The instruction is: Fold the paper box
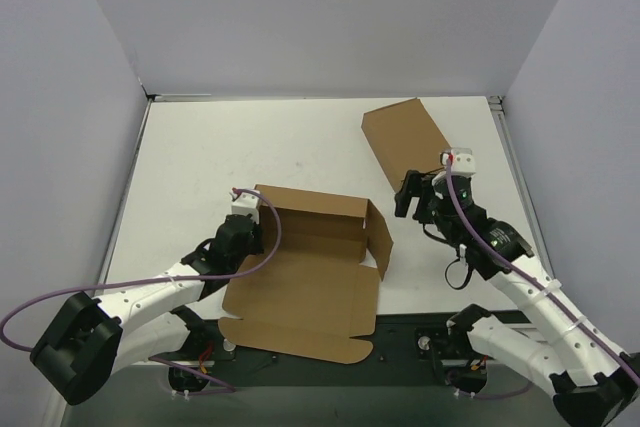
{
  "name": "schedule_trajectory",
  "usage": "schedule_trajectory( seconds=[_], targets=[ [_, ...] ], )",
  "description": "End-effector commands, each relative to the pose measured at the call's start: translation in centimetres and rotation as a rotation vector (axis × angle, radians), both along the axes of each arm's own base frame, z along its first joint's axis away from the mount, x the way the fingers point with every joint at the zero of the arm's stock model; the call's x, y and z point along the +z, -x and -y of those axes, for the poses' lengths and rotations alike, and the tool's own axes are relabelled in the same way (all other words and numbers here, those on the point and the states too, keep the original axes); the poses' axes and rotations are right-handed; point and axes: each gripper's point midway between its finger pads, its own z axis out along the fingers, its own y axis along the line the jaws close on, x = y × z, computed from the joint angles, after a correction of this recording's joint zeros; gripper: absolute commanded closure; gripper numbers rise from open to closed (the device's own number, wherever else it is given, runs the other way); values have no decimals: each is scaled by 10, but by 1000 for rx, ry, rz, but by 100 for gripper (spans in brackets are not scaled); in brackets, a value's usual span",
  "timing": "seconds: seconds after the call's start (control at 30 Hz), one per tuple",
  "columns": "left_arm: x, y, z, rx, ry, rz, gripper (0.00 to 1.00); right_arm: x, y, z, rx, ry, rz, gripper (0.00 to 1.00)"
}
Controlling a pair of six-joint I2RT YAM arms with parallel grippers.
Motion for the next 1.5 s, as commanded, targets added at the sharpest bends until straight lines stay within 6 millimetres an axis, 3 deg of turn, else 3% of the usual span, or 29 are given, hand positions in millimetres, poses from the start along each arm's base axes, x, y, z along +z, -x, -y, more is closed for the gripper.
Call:
schedule_trajectory(
  seconds=[0.0,0.1,0.2,0.37,0.67,0.8,1.47],
  targets=[
    [21,-10,8,-9,59,69,78,-48,5,12,-2,-38,-119,24],
    [20,-10,8,-8,58,69,78,-76,20,5,61,-45,-182,25],
    [19,-10,9,-12,57,63,77,-86,39,-11,169,-117,-184,25],
    [20,-10,10,-20,59,63,78,-91,50,-20,263,-135,-161,25],
    [24,-10,15,-50,62,67,78,-84,48,-61,457,-103,-97,22],
    [24,-10,15,-52,60,66,78,-90,48,-75,502,-42,-81,19],
    [24,-4,32,-178,70,81,78,-99,12,-83,537,65,122,16]
  ],
)
